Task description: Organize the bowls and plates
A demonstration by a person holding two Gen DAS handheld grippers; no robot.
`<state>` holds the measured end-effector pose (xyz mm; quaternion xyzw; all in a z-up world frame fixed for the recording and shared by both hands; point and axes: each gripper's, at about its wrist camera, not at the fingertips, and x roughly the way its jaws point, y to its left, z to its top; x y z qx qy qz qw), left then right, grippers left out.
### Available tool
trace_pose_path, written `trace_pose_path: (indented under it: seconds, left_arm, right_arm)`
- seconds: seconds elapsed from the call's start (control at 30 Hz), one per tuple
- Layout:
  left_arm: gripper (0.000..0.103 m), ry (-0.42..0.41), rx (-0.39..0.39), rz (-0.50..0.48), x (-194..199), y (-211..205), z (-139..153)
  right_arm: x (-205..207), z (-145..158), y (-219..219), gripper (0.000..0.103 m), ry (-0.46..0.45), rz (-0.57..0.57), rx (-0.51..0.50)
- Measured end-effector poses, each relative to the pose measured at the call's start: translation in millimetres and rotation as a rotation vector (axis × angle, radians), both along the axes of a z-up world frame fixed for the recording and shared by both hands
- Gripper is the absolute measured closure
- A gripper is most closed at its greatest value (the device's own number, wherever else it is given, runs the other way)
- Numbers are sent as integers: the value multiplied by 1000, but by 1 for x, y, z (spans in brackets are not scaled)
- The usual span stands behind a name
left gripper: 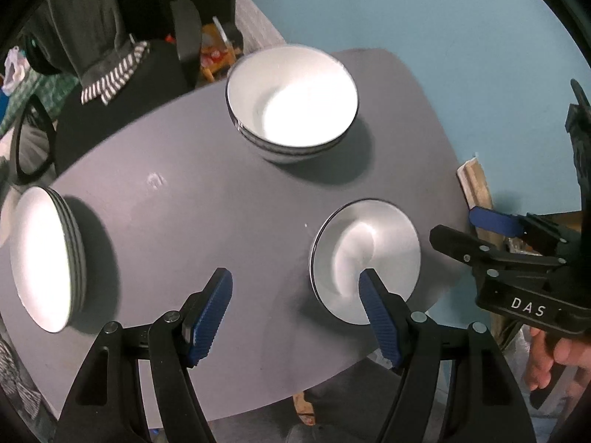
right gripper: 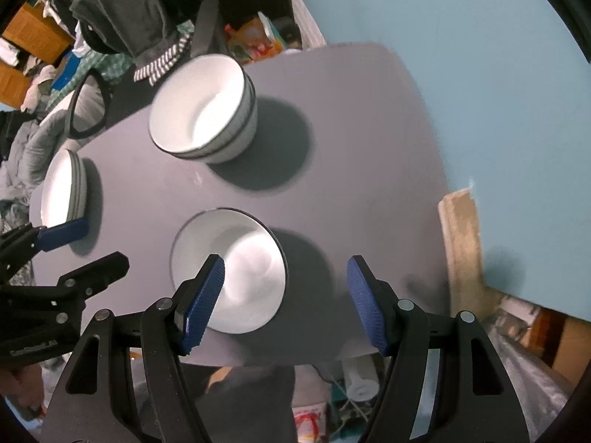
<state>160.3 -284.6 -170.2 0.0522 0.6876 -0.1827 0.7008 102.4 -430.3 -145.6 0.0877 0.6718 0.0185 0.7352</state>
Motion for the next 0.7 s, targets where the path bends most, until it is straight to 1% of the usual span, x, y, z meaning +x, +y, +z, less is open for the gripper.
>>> trace_pose_path:
  seconds: [0.3,0.57,0.7]
  left_arm:
    - [31,36,17,-17,-5,-9,-33]
    - [31,62,52,-24,-10,-12,-61]
    - [31,83,50,-12,-9,-13,-70]
  right_arm:
    - [-7,-34,1,35,47,-12,42]
    - [-9,-56,2,35,71,-23,41]
    - [-10,-64,2,35,87,-25,42]
